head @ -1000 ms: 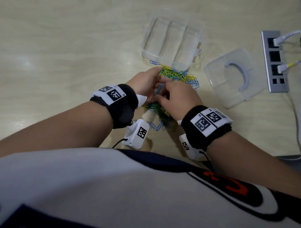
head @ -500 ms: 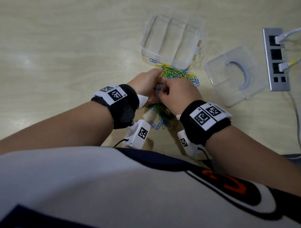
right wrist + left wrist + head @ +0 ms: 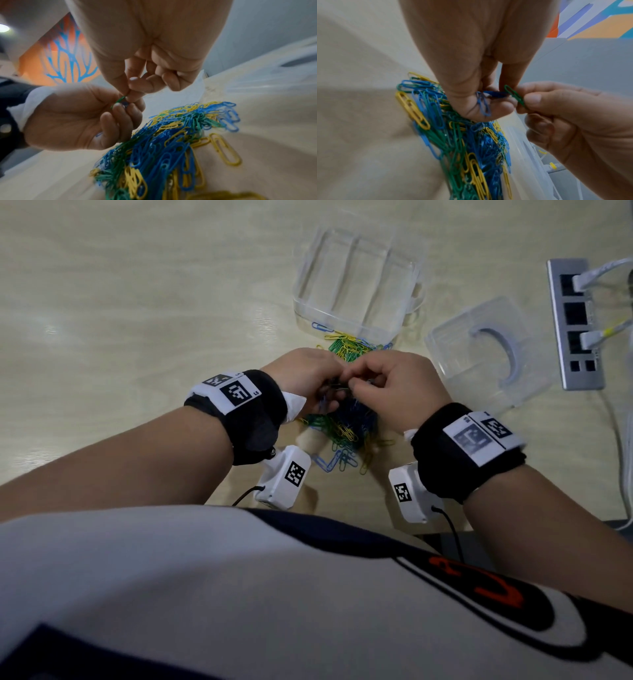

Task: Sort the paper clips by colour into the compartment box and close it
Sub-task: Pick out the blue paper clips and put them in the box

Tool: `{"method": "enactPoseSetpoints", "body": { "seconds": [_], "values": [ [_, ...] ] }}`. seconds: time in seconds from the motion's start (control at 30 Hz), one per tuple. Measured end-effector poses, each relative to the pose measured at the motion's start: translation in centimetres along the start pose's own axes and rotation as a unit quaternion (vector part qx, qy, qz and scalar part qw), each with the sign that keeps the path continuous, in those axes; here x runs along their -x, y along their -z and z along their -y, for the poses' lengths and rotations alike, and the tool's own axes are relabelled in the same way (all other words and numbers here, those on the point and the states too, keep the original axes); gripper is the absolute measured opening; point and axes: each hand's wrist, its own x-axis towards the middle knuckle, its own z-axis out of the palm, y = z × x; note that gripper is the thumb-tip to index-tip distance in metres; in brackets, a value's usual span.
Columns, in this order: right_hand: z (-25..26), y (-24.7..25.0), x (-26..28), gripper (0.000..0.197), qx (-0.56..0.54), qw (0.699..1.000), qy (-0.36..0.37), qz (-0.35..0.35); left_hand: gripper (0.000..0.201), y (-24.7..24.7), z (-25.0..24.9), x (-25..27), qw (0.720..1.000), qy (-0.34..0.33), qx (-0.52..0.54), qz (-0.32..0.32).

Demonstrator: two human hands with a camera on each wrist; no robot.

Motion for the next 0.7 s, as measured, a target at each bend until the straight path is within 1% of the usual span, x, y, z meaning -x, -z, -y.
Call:
{"method": "enactPoseSetpoints", "body": {
  "seconds": [0.07,0.13,0.2,0.23,0.3,0.37,0.43,0.47,0.53,0.57,0.63,0.7],
  "values": [
    [-0.2,0.0,0.1,0.016,-0.011,1.000,-0.005,-0.019,0.024,0.3,0.2,-0.1,1.000,-0.008,-0.013,-0.013],
    [-0.5,0.3,0.0,0.014,0.033,0.998,-0.022,-0.050,0.027,0.5,0.1,-0.2,0.999,-0.013,-0.027,-0.029],
    [-1.1,0.9,-0.3,0.015,0.103,0.991,-0.045,-0.072,0.030,0.6,0.0,-0.3,0.998,-0.018,-0.022,-0.048],
    [-1.3,1.2,-0.4,0.016,0.141,0.986,-0.060,-0.071,0.031,0.7,-0.1,-0.3,0.998,-0.020,-0.017,-0.056],
    [-1.8,1.7,-0.3,0.019,0.200,0.974,-0.096,-0.047,0.030,0.9,-0.1,-0.3,0.998,-0.018,-0.020,-0.061],
    [-2.2,1.6,-0.1,0.021,0.236,0.965,-0.109,-0.026,0.028,0.9,-0.1,-0.2,0.998,-0.008,-0.032,-0.053],
    [-2.2,1.0,0.2,0.023,0.242,0.967,-0.076,-0.006,0.028,0.8,-0.2,-0.1,0.999,0.016,-0.034,-0.038],
    [-2.1,0.5,0.3,0.025,0.243,0.968,-0.051,0.016,0.032,0.7,-0.2,0.0,0.999,0.030,-0.030,-0.027],
    [-1.9,-0.6,0.6,0.031,0.265,0.962,-0.008,0.067,0.040,0.7,-0.3,0.1,0.998,0.050,-0.022,-0.017],
    [-1.9,-1.1,0.7,0.033,0.281,0.956,0.009,0.077,0.042,0.8,-0.3,0.1,0.998,0.054,-0.019,-0.017],
    [-1.9,-1.7,0.6,0.032,0.308,0.948,0.040,0.065,0.045,0.9,-0.2,0.2,0.998,0.059,-0.019,-0.018],
    [-1.9,-1.8,0.4,0.025,0.326,0.942,0.067,0.045,0.047,1.1,-0.2,0.3,0.998,0.063,-0.023,-0.019]
  ]
}}
